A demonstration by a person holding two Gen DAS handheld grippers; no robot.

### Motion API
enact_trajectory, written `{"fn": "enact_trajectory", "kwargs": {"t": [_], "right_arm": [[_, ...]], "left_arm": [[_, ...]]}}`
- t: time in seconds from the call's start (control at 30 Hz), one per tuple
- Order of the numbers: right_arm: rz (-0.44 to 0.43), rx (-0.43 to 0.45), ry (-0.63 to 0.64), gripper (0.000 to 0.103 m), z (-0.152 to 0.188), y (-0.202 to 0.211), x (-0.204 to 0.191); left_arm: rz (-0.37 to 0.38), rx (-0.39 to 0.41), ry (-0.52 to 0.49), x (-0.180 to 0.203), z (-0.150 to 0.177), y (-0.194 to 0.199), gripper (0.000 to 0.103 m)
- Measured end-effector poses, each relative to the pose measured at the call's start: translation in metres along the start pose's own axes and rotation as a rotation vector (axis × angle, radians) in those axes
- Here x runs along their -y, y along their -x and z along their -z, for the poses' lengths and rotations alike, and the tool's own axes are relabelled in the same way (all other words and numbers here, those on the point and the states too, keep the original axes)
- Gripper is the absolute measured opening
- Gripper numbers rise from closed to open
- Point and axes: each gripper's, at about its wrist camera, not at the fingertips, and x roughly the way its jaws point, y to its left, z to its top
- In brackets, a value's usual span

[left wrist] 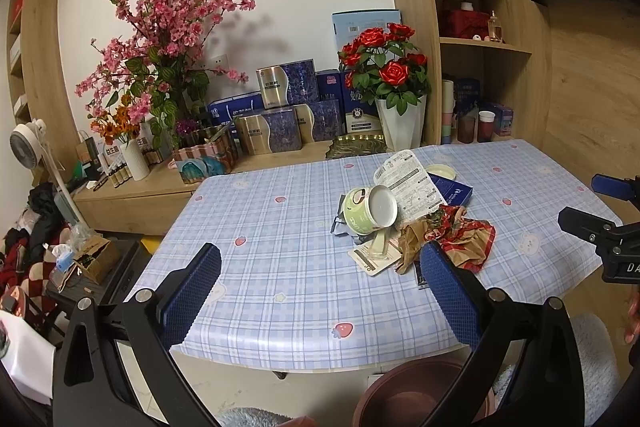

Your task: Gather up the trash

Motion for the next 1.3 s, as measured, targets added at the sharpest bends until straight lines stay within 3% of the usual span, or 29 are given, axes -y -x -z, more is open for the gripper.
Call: {"fn": "enact_trajectory", "kwargs": {"t": [1.3], "right_arm": [[0.014,-0.003,0.005,0.097,0.0022,0.0000,-0.0065]], "left_arm": [[0.000,-0.014,0.005,-0.0069,0.0074,-0.0024,0.098]]}}
